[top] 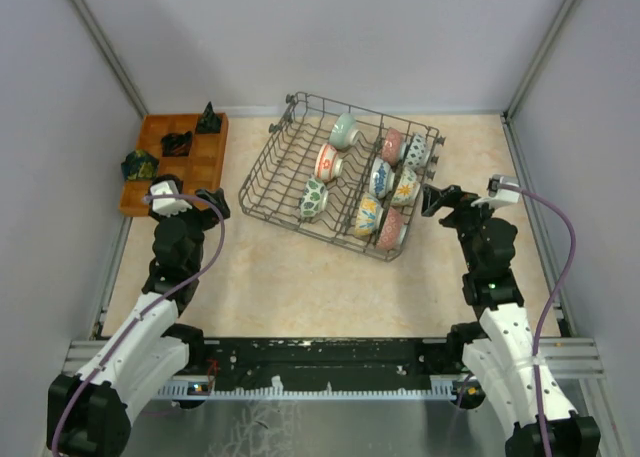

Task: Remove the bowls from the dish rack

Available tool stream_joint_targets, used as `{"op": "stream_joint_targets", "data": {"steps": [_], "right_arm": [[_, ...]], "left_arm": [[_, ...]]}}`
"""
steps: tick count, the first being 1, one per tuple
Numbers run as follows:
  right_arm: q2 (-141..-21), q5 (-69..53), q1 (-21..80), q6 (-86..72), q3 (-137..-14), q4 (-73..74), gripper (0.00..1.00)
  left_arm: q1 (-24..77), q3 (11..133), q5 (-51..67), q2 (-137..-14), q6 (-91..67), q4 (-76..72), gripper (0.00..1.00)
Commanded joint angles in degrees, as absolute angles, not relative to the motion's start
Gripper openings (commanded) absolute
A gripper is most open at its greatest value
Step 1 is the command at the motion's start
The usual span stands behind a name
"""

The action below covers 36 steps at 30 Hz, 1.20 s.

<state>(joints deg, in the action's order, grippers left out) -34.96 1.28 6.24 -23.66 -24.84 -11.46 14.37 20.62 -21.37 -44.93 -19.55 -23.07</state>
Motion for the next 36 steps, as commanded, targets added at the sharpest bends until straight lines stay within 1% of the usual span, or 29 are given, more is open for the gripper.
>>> {"op": "stream_joint_targets", "data": {"steps": [1, 9, 19, 32, 36], "right_arm": [[-34.80, 1.02, 6.41, -23.62, -26.46, -13.01, 0.99], [-35.01, 0.85, 6.39, -23.63, -26.63, -13.01, 0.99], [-35.24, 0.70, 6.42, -23.64, -26.60, -12.99, 0.99], [-32.95, -3.77, 6.42, -24.08, -24.00, -18.25, 0.99], [-36.61, -3.09, 6.40, -26.14, -26.49, -15.33, 0.99]], "left_arm": [[14.33, 20.41, -20.70, -44.22, -19.88, -23.83, 0.99], [14.33, 21.26, -21.09, -46.06, -19.60, -23.48, 0.99], [14.33, 21.09, -21.08, -45.44, -19.61, -23.33, 0.99], [14.33, 21.12, -21.75, -44.94, -19.55, -22.59, 0.99], [14.32, 21.00, -22.91, -44.11, -20.17, -22.12, 0.99]]}}
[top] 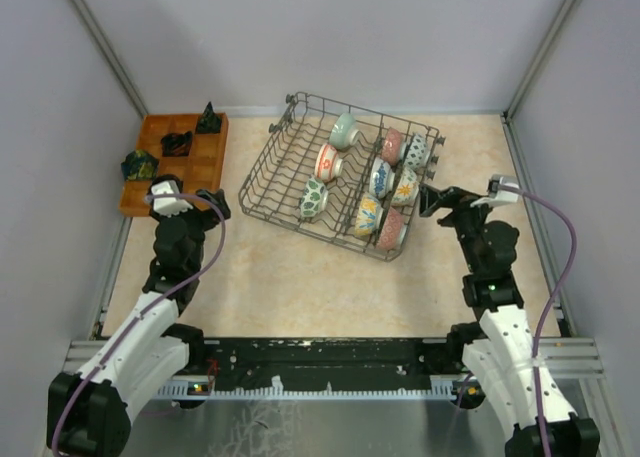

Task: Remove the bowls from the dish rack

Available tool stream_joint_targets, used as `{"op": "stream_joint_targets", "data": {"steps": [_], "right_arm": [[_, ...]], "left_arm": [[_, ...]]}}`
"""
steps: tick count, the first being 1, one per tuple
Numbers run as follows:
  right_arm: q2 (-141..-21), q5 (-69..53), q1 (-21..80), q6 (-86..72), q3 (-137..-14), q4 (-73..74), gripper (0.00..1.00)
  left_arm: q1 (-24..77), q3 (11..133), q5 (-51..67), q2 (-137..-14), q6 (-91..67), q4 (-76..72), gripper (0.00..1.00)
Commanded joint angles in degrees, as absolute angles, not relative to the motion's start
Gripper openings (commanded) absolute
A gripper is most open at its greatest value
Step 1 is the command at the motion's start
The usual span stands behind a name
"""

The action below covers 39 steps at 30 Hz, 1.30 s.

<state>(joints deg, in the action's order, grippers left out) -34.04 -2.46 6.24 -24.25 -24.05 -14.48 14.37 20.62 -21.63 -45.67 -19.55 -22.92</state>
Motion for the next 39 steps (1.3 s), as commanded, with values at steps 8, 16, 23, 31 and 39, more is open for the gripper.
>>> {"op": "stream_joint_targets", "data": {"steps": [8, 16, 23, 31, 39], "right_arm": [[-49.55, 13.26, 18.51, -18.32, -39.95, 0.82, 0.99], [-60.58, 31.54, 34.46, -11.53, -49.93, 7.70, 0.99], [-56.87, 32.57, 34.54, -11.95, -47.71, 5.57, 0.99], [-53.39, 34.49, 34.54, -11.48, -47.55, 8.42, 0.99], [-51.41, 35.07, 34.55, -10.78, -46.43, 8.90, 0.99]], "left_arm": [[14.32, 20.65, -17.31, -43.34, -20.01, -23.44, 0.99], [14.39, 27.25, -12.42, -53.19, -19.80, -21.36, 0.99], [14.41, 35.32, -12.08, -64.81, -17.76, -21.94, 0.99], [14.24, 47.42, -6.72, -82.70, -16.42, -18.99, 0.99], [14.17, 51.80, -4.24, -91.38, -16.40, -20.10, 0.94]]}}
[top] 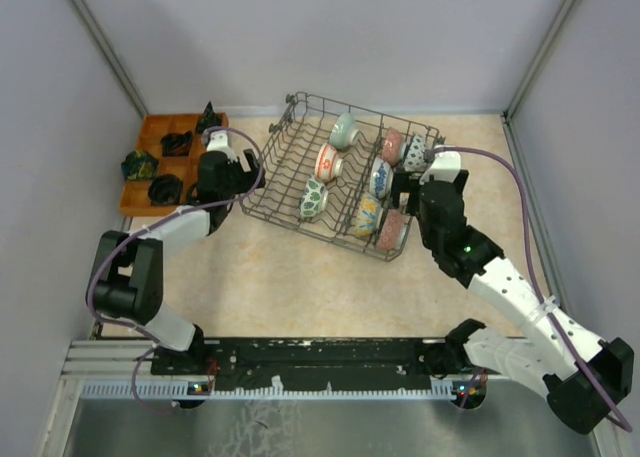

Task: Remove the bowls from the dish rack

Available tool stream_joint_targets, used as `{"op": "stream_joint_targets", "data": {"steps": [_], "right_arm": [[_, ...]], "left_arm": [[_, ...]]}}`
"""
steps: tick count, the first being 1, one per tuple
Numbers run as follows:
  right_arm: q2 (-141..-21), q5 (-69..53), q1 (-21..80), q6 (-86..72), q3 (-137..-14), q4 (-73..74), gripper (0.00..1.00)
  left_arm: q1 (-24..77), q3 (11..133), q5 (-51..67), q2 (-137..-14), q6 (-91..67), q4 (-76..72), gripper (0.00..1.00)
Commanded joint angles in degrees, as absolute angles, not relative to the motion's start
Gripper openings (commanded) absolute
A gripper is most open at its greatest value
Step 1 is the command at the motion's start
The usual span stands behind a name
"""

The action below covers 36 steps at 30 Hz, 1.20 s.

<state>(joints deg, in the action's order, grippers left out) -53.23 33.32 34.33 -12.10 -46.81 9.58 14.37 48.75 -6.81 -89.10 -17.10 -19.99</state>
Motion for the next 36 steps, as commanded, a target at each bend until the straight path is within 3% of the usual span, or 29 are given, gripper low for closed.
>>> {"op": "stream_joint_targets", "data": {"steps": [1, 22, 30, 36], "right_arm": [[-51.29, 35.17, 34.54, -10.73, -46.22, 8.85, 0.99], [-51.49, 34.28, 34.54, -11.15, -45.09, 8.25, 0.99], [-51.24, 34.28, 34.59, -11.26, -44.82, 8.26, 0.99], [-51.05, 34.16, 34.54, -11.51, -44.47, 8.01, 0.99]], "left_arm": [[14.14, 52.09, -3.91, -92.08, -16.50, -20.11, 0.94], [14.15, 48.62, 2.45, -93.42, -18.09, -22.77, 0.65], [14.24, 46.06, 3.54, -91.34, -18.83, -22.32, 0.48], [14.37, 43.76, 5.84, -89.01, -20.63, -20.36, 0.28]]}}
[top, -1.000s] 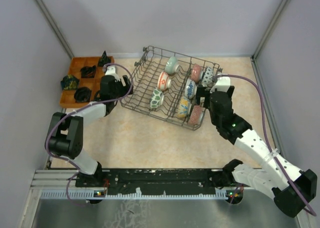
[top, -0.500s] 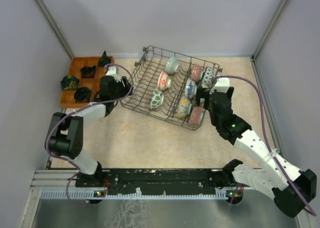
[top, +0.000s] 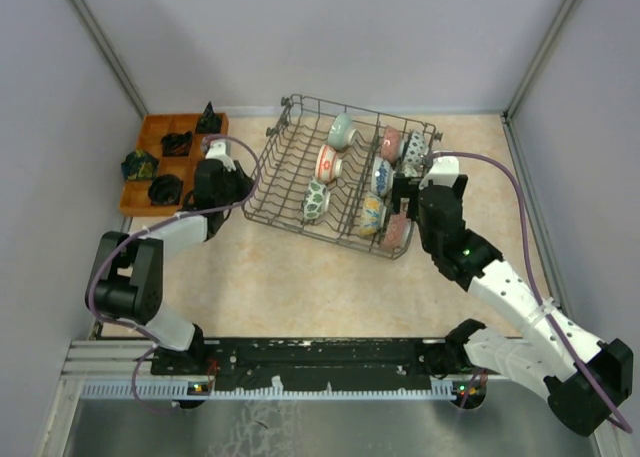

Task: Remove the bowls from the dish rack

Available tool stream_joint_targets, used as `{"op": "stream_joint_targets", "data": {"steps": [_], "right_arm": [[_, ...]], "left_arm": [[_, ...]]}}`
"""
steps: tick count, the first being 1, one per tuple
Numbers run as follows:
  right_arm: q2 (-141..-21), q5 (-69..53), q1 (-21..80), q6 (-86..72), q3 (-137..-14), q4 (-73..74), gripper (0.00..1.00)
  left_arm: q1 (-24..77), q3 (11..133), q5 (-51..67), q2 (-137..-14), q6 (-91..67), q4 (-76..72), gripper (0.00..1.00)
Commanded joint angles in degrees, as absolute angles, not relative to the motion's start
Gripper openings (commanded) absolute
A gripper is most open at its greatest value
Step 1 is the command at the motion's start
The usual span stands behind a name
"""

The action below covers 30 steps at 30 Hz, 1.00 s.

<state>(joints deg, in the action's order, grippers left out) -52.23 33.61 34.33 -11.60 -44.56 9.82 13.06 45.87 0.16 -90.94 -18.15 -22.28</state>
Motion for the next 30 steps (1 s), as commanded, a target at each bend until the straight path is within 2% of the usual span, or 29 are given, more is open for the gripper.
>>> {"op": "stream_joint_targets", "data": {"steps": [1, 4, 6, 9, 11, 14, 23, 30], "right_arm": [[-51.06, 34.06, 34.54, -11.51, -44.40, 8.02, 0.99], [-51.06, 33.90, 34.55, -11.60, -44.30, 7.92, 0.99], [-51.07, 33.82, 34.61, -11.69, -44.16, 7.77, 0.99], [-51.23, 33.27, 34.55, -11.78, -44.12, 7.51, 0.99], [-51.45, 32.97, 34.54, -11.86, -44.16, 7.51, 0.99], [-51.55, 32.76, 34.55, -11.80, -44.46, 7.55, 0.99], [-51.63, 33.13, 34.54, -11.43, -44.90, 7.72, 0.99], [-52.29, 33.30, 34.54, -11.09, -45.09, 7.42, 0.99]], "left_arm": [[14.41, 43.32, 6.07, -88.50, -21.01, -19.89, 0.24], [14.74, 41.03, 5.62, -86.24, -21.96, -19.18, 0.19], [14.85, 39.98, 4.74, -84.56, -22.22, -19.29, 0.23], [14.85, 40.51, 3.19, -83.98, -21.55, -18.96, 0.40], [14.85, 42.06, 2.62, -84.71, -21.14, -17.83, 0.60], [14.86, 44.99, 1.98, -87.09, -20.39, -16.73, 0.67], [14.85, 53.46, -0.35, -94.99, -19.07, -15.69, 0.66], [14.85, 58.03, -2.69, -99.05, -17.93, -14.90, 0.56]]}}
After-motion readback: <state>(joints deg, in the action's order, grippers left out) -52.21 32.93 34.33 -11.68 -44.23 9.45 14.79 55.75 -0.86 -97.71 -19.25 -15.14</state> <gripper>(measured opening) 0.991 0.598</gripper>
